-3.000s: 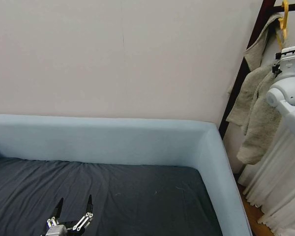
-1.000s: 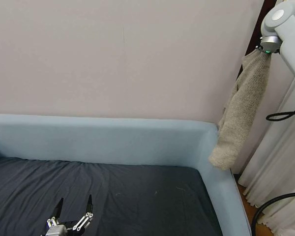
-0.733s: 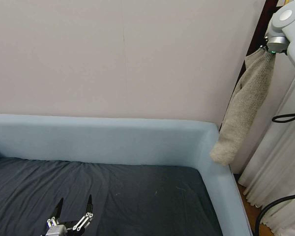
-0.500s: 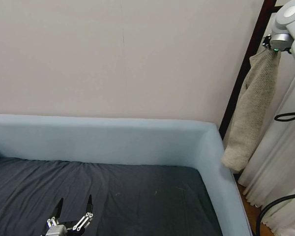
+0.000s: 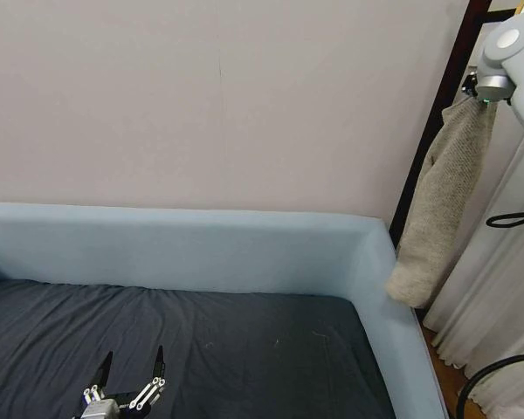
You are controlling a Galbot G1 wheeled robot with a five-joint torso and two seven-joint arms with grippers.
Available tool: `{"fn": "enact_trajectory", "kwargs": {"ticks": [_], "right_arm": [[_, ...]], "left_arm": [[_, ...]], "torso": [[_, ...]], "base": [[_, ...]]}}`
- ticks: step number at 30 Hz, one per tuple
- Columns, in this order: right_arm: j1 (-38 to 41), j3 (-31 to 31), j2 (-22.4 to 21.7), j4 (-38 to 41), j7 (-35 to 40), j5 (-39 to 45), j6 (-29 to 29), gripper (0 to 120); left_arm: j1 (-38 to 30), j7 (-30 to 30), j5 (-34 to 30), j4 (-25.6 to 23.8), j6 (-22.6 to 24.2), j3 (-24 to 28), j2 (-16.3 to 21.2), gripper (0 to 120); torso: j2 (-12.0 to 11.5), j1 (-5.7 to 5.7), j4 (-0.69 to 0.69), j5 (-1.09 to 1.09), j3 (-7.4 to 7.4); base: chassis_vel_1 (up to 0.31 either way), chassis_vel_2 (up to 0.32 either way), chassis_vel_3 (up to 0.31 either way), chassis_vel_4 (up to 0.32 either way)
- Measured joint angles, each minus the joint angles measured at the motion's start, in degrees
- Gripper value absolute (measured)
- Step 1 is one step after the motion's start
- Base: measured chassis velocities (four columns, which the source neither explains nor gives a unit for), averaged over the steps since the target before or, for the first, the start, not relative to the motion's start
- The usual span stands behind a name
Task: Pick up the clothes from the sofa and hang them on the clothes hanger.
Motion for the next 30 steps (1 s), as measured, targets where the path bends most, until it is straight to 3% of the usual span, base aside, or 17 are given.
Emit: {"fn": "enact_trajectory", "kwargs": {"ticks": [6,9,10,14,15,17,19,20,23,30], "right_arm": [[-8.45,3.19,-9.40,14.94,-9.66,-7.31,2.97,45],[-16.21,6.55,-16.33,25.56,-18.77,-14.49,11.72,58],[-16.21,6.55,-16.33,25.56,-18.77,-14.49,11.72,58],[-33.95,15.29,-28.33,39.28,-34.01,-19.72,30.33,78],[-33.95,15.29,-28.33,39.28,-34.01,-19.72,30.33,78],[-42.40,22.23,-30.62,45.82,-35.05,-17.45,32.75,87],[-54.73,32.49,-29.67,50.42,-34.36,-15.32,33.59,94],[-54.73,32.49,-29.67,50.42,-34.36,-15.32,33.59,94],[-66.58,37.42,-24.79,52.53,-34.46,-17.20,34.58,100],[-80.21,41.15,-15.75,55.29,-37.82,-26.99,38.45,100]], "left_arm": [[0.00,-0.01,0.00,0.00,0.00,0.00,0.00,100],[-0.01,-0.01,0.00,-0.01,0.00,0.00,0.00,100],[-0.01,-0.01,0.00,-0.01,0.00,0.00,0.00,100],[0.00,-0.01,-0.01,-0.01,0.00,-0.01,0.00,100],[0.00,-0.01,-0.01,-0.01,0.00,-0.01,0.00,100],[-0.01,0.01,0.00,0.00,0.00,0.01,0.00,100],[0.00,0.00,0.00,0.00,0.00,0.01,0.00,100],[0.00,0.00,0.00,0.00,0.00,0.01,0.00,100],[0.00,0.00,0.00,0.00,0.00,0.00,0.01,100],[-0.01,0.00,0.00,0.00,0.00,-0.01,0.00,100]], "torso": [[0.00,-0.01,-0.05,0.04,-0.01],[0.01,-0.01,0.01,0.00,0.00],[0.01,-0.01,0.01,0.00,0.00],[0.00,-0.01,-0.11,0.09,0.00],[0.00,-0.01,-0.11,0.09,0.00],[0.01,-0.01,-0.07,-0.02,-0.02],[0.02,-0.02,-0.01,-0.07,-0.02],[0.02,-0.02,-0.01,-0.07,-0.02],[0.00,-0.01,0.00,0.05,0.01],[0.00,-0.01,-0.01,0.00,0.01]], "base": [[0.000,0.000,0.000,0.000],[0.000,0.000,0.000,0.000],[0.000,0.000,0.000,0.000],[0.000,0.000,0.000,0.000],[0.000,0.000,0.000,0.000],[0.000,0.000,0.000,0.000],[0.000,0.000,0.000,0.000],[0.000,0.000,0.000,0.000],[0.000,0.000,0.000,0.000],[0.000,0.000,0.000,0.000]]}}
